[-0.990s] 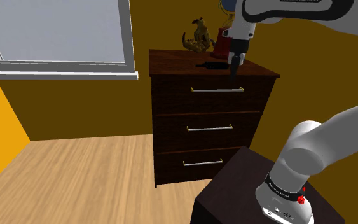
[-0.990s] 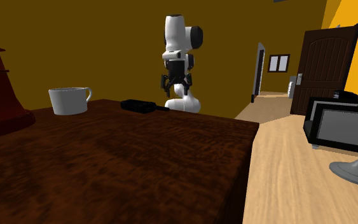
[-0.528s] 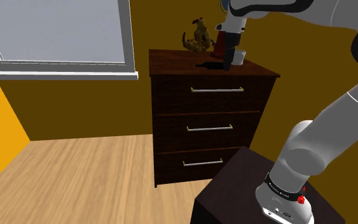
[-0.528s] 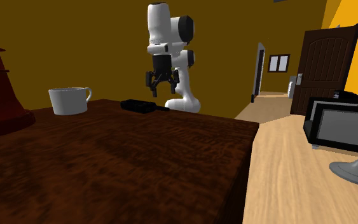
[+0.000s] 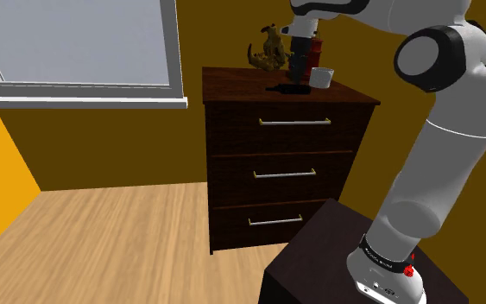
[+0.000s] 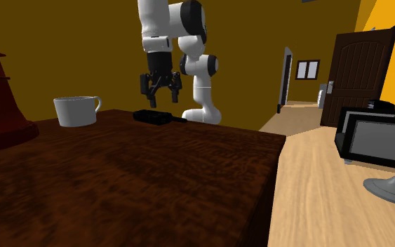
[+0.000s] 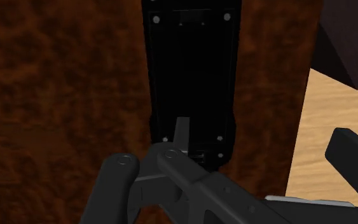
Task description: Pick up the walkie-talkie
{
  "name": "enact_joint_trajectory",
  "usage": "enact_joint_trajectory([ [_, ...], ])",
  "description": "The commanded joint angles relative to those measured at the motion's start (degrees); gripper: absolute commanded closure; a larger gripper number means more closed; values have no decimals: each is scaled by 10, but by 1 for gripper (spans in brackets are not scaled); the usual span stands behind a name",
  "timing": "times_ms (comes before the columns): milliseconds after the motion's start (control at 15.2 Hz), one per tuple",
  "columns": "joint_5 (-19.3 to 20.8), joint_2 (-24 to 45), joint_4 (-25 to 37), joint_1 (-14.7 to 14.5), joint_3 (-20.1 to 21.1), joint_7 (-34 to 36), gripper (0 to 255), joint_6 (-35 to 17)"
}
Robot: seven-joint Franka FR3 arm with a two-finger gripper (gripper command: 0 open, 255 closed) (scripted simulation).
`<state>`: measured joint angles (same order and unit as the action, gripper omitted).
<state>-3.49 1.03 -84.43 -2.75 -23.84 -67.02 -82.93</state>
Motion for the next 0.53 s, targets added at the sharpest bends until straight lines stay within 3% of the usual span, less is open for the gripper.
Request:
enact_joint_trajectory([
  [0,-28,62,80,13,-10,-52,0,26],
  [66,-44,96,126,23,-14,-75,0,42],
  [132,-46,100,132,26,-12,-78,0,44],
  [462,-36,79,65,18,-9,-75,0,-5],
])
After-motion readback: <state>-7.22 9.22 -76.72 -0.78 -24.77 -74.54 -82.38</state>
